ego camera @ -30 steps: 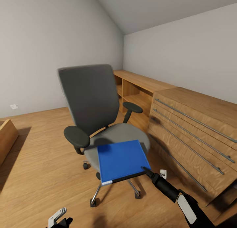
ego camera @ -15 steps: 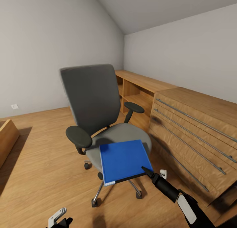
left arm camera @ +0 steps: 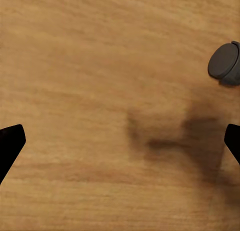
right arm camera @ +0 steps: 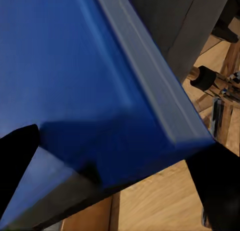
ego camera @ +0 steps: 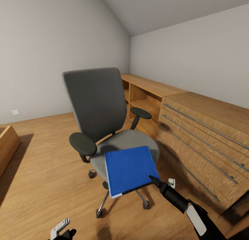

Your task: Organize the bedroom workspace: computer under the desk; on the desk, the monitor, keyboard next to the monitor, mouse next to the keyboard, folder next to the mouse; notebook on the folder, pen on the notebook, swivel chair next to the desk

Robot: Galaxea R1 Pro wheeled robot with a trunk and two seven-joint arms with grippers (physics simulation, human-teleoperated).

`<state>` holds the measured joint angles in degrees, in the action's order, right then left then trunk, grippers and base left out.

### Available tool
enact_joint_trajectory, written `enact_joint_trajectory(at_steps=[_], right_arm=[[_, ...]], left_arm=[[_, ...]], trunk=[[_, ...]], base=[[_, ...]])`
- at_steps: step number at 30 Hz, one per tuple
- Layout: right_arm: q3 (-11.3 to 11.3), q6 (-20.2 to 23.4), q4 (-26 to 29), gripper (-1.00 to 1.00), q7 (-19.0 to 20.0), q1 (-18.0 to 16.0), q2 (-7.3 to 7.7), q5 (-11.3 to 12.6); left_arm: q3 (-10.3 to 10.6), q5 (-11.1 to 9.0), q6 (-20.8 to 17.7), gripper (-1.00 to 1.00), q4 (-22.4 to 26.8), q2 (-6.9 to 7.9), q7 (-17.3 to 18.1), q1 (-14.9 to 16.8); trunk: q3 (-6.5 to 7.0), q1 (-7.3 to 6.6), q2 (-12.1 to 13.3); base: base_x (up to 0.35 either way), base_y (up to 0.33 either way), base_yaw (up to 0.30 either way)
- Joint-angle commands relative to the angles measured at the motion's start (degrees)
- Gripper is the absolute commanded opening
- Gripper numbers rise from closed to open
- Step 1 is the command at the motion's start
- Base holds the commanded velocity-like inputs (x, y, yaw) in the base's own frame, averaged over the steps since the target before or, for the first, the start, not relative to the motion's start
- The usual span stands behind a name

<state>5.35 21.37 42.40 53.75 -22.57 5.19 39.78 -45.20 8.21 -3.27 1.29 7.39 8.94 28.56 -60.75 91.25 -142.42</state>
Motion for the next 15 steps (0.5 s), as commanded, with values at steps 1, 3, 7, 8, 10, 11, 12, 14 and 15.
enact_joint_trajectory(at_steps=[1, 3, 7, 8, 10, 11, 12, 14, 15], right_arm=[[0.0, 0.5, 0.0, -1.0, 0.0, 0.0, 0.0, 0.3], [0.0, 0.5, 0.0, -1.0, 0.0, 0.0, 0.0, 0.3], [-0.1, 0.5, 0.0, -1.0, 0.0, 0.0, 0.0, 0.3], [-0.1, 0.5, 0.0, -1.0, 0.0, 0.0, 0.0, 0.3], [-0.1, 0.5, 0.0, -1.0, 0.0, 0.0, 0.0, 0.3], [-0.1, 0.5, 0.0, -1.0, 0.0, 0.0, 0.0, 0.3], [-0.1, 0.5, 0.0, -1.0, 0.0, 0.0, 0.0, 0.3], [-0.1, 0.5, 0.0, -1.0, 0.0, 0.0, 0.0, 0.3], [-0.1, 0.5, 0.0, -1.0, 0.0, 0.0, 0.0, 0.3]], left_arm=[[-0.5, 0.6, -0.3, 1.0, 0.1, -0.01, 0.2, 0.0], [-0.5, 0.6, -0.3, 1.0, 0.1, -0.01, 0.2, 0.0], [-0.5, 0.6, -0.3, 1.0, 0.1, -0.01, 0.2, 0.0], [-0.5, 0.6, -0.3, 1.0, 0.1, -0.01, 0.2, 0.0], [-0.5, 0.6, -0.3, 1.0, 0.1, -0.01, 0.2, 0.0], [-0.5, 0.6, -0.3, 1.0, 0.1, -0.01, 0.2, 0.0], [-0.5, 0.6, -0.3, 1.0, 0.1, -0.01, 0.2, 0.0], [-0.5, 0.6, -0.3, 1.0, 0.1, -0.01, 0.2, 0.0], [-0.5, 0.6, -0.3, 1.0, 0.1, -0.01, 0.2, 0.0]], trunk=[[-0.05, -0.01, 0.0], [-0.05, -0.01, 0.0], [-0.05, -0.01, 0.0], [-0.05, -0.01, 0.0], [-0.05, -0.01, 0.0], [-0.05, -0.01, 0.0], [-0.05, -0.01, 0.0], [-0.05, -0.01, 0.0], [-0.05, -0.01, 0.0]], base=[[0.0, 0.0, 0.0], [0.0, 0.0, 0.0], [0.0, 0.0, 0.0], [0.0, 0.0, 0.0], [0.0, 0.0, 0.0], [0.0, 0.0, 0.0], [0.0, 0.0, 0.0], [0.0, 0.0, 0.0], [0.0, 0.0, 0.0]])
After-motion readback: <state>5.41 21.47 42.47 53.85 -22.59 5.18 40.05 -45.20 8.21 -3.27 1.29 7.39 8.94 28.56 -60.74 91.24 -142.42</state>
